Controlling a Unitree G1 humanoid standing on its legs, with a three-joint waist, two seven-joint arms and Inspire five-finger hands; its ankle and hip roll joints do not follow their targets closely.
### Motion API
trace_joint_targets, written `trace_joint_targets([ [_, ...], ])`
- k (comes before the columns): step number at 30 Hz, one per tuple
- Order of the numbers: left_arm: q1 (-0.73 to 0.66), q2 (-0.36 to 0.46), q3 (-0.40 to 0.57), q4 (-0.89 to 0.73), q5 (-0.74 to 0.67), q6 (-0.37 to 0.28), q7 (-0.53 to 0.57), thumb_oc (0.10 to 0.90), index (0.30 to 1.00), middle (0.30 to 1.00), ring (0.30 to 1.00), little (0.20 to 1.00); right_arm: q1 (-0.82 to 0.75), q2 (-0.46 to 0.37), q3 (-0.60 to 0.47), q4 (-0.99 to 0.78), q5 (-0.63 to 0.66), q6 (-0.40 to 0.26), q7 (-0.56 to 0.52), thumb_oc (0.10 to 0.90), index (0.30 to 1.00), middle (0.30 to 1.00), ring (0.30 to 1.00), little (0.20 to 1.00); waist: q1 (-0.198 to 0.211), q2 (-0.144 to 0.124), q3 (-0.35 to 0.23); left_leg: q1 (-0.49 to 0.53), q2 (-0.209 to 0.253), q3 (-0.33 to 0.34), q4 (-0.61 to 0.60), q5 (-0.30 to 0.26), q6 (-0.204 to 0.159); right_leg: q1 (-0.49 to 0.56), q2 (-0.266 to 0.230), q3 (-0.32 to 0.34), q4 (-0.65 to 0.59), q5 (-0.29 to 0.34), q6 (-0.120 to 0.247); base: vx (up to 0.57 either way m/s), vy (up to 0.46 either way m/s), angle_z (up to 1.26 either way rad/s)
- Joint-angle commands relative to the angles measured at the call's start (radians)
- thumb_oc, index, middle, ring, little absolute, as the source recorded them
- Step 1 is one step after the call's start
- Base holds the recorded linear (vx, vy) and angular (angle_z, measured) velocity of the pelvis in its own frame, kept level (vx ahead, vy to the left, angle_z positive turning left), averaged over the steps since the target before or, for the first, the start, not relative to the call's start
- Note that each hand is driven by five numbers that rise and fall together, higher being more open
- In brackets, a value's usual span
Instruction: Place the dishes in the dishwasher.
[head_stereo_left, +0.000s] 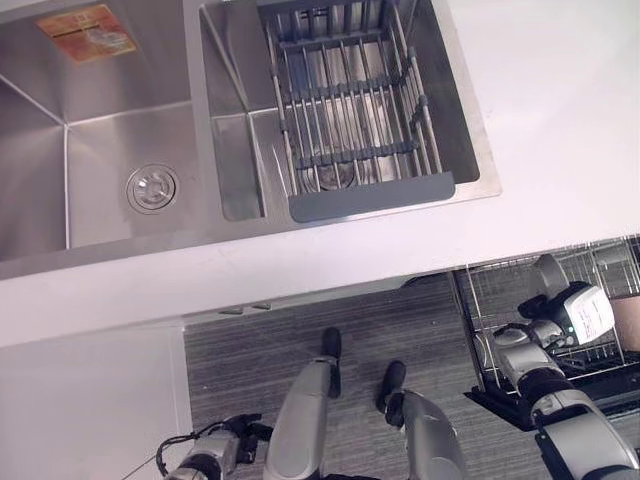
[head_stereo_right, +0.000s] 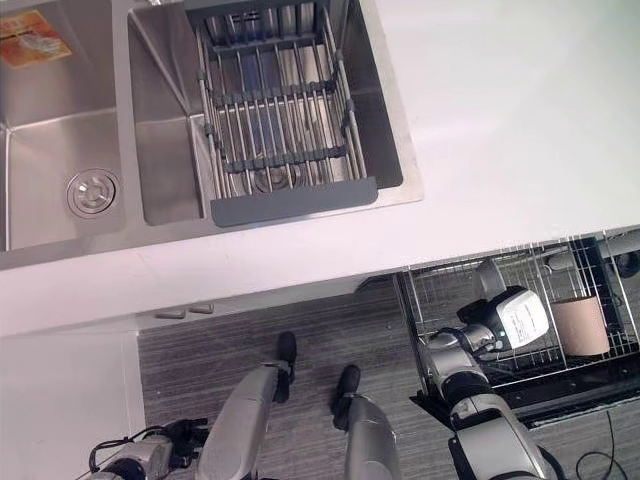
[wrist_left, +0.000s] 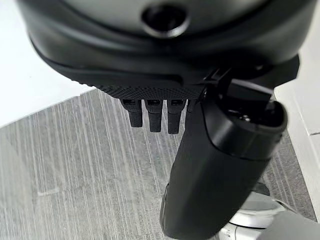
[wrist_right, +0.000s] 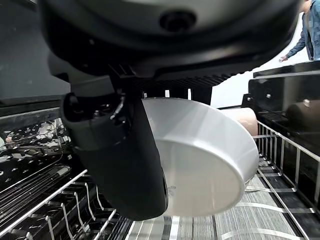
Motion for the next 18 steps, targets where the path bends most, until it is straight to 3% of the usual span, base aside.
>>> trace_joint_targets([
  [1, 0.054, -0.024, -0.034, 0.029, -0.033, 0.020, 0.016, 0.800, 0.900, 0.900, 0.900, 0.900, 0.001, -0.101, -0.022, 0.017, -0.023, -0.013, -0.150, 0.400, 0.300, 0.300, 0.300, 0.300, -0.012, 0.053, -0.013, 0.057, -0.013, -0.033, -0.078, -0.057, -0.020, -0.039, 0.032, 0.000, 0.089, -0.038, -0.005, -0.04, 0.033, -0.10],
  [13, -0.010, -0.044, -0.068, 0.028, -0.058, 0.010, 0.012, 0.800, 0.900, 0.900, 0.900, 0.900, -0.112, -0.097, 0.054, 0.071, -0.080, -0.027, -0.240, 0.400, 0.300, 0.300, 0.300, 0.300, -0.012, 0.091, -0.013, -0.082, -0.023, -0.008, -0.078, -0.013, -0.018, -0.226, 0.015, 0.016, 0.200, -0.062, -0.023, -0.04, 0.025, -0.06],
  [18, -0.011, -0.049, -0.072, 0.031, -0.064, 0.010, 0.000, 0.800, 0.900, 0.900, 0.900, 0.900, -0.116, -0.118, 0.066, 0.075, -0.086, -0.024, -0.247, 0.400, 0.300, 0.300, 0.300, 0.300, -0.024, 0.090, -0.013, -0.103, -0.038, -0.016, -0.078, -0.023, -0.027, -0.263, 0.013, 0.042, 0.241, -0.100, -0.020, 0.03, 0.002, 0.04],
])
